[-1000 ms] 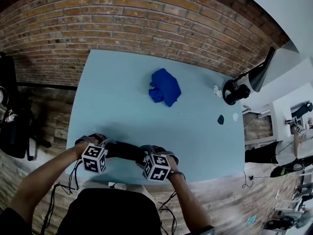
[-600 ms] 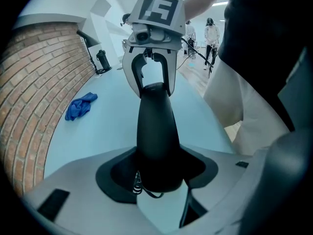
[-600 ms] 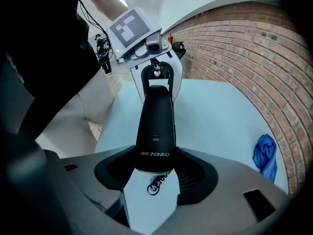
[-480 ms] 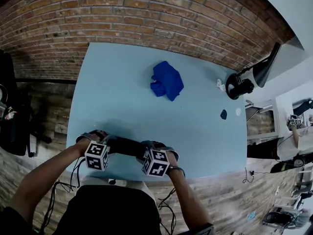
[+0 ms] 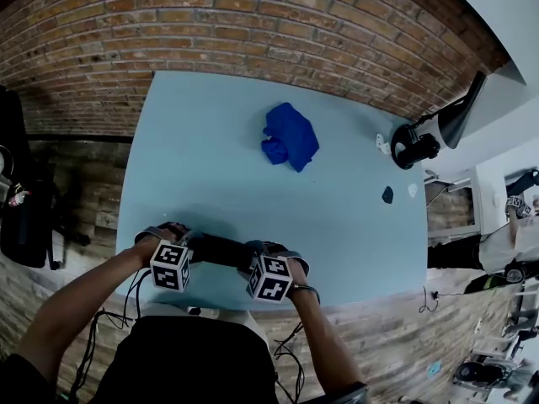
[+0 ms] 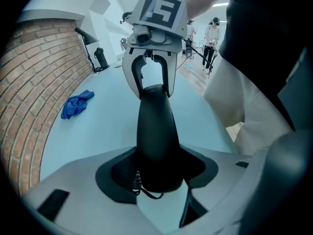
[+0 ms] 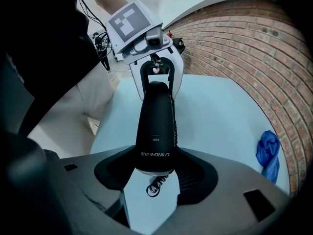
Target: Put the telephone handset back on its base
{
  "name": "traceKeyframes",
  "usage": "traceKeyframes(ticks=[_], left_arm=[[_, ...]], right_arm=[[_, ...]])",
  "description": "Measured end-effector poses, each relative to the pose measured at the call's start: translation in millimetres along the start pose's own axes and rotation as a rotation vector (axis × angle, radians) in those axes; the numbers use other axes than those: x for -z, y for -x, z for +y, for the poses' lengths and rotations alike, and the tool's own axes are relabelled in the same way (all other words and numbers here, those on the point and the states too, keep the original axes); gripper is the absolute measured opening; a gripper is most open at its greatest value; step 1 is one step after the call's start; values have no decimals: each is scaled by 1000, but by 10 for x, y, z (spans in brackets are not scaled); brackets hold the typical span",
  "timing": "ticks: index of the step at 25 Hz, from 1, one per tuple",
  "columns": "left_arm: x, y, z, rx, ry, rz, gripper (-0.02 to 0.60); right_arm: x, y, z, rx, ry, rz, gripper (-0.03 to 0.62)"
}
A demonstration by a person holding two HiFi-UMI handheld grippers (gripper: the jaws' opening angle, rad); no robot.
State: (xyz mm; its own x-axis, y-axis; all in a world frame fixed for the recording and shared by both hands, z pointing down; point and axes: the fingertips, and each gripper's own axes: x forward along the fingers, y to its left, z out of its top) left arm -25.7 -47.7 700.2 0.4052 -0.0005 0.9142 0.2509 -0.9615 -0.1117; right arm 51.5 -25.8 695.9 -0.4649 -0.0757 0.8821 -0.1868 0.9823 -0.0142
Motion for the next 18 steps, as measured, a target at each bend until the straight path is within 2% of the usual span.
traceKeyframes(ticks=[11, 18], left_arm=[[3, -25, 7, 45, 18, -3, 281], [0, -20, 17, 48, -3, 2, 299]], right_arm=[[46, -27, -1, -4, -21, -12, 250], [52, -27, 1, -3, -18, -18, 250]])
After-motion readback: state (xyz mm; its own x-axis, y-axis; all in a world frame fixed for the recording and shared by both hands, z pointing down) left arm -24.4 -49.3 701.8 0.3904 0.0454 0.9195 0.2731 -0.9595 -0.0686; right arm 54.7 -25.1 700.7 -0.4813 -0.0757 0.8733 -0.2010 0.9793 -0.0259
